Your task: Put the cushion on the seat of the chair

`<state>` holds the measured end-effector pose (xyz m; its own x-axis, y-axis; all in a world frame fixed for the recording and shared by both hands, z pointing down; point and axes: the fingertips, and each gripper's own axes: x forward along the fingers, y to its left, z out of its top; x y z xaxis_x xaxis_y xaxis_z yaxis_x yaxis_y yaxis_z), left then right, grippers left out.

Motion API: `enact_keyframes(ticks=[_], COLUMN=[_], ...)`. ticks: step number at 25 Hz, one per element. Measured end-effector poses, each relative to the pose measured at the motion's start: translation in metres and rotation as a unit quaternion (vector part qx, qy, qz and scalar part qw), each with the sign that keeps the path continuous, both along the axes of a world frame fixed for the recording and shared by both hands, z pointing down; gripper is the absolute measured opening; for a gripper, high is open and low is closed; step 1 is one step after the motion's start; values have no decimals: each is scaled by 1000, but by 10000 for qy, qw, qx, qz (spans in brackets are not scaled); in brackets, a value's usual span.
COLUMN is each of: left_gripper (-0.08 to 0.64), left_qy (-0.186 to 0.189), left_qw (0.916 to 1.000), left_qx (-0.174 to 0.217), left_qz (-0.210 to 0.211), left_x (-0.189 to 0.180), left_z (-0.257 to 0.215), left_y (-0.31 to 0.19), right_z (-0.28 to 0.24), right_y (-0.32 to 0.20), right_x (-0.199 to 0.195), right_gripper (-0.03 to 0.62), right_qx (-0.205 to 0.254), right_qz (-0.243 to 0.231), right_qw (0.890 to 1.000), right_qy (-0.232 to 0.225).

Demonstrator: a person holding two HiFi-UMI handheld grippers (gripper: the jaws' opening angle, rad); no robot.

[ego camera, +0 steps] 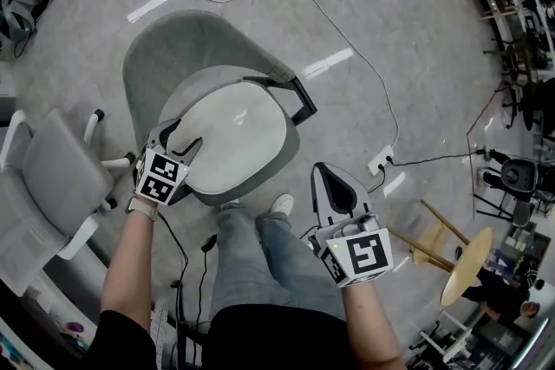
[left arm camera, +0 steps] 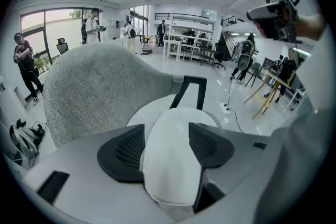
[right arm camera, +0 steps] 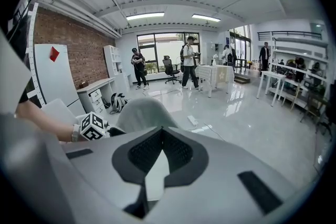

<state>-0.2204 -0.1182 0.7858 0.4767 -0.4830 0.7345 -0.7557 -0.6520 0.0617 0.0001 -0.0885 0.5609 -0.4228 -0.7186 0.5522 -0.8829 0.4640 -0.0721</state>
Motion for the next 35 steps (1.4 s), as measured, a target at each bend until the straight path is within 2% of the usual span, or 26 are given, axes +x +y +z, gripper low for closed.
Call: enact_keyframes(ticks=[2, 5, 9, 16, 20, 28, 35], left_gripper=[256, 194, 110, 20, 12, 12, 12], left_qy=[204, 512, 1030, 1412, 1685, 1833, 2182], left_qw=[9996, 9975, 9895, 9789, 9726, 9668, 9578], left_qx=[133, 410, 854, 1364, 1496, 1781, 1868], left_qz=[-113, -278, -552, -569, -565, 30, 86], left_x=[6, 17, 33, 62, 78, 127, 169], left_z=[-20, -54, -106, -178, -216, -276, -323], left_y=[-5, -13, -18, -17, -14, 2, 12], right_z=[-4, -12, -29, -61, -75, -105, -131], right_y=[-1, -3, -6, -9, -8, -4, 1], right_x=[1, 3, 4, 16, 24, 34, 59], right_gripper=[8, 8, 8, 8, 8, 8, 8], right_qx=[60, 145, 292, 582, 754, 1124, 1381], right_qz=[-7, 6, 39, 193, 294, 299, 405], right_qw=[10000, 9999, 9995, 9976, 9960, 9917, 9868], right_qy=[-26, -61, -140, -312, -375, -540, -749])
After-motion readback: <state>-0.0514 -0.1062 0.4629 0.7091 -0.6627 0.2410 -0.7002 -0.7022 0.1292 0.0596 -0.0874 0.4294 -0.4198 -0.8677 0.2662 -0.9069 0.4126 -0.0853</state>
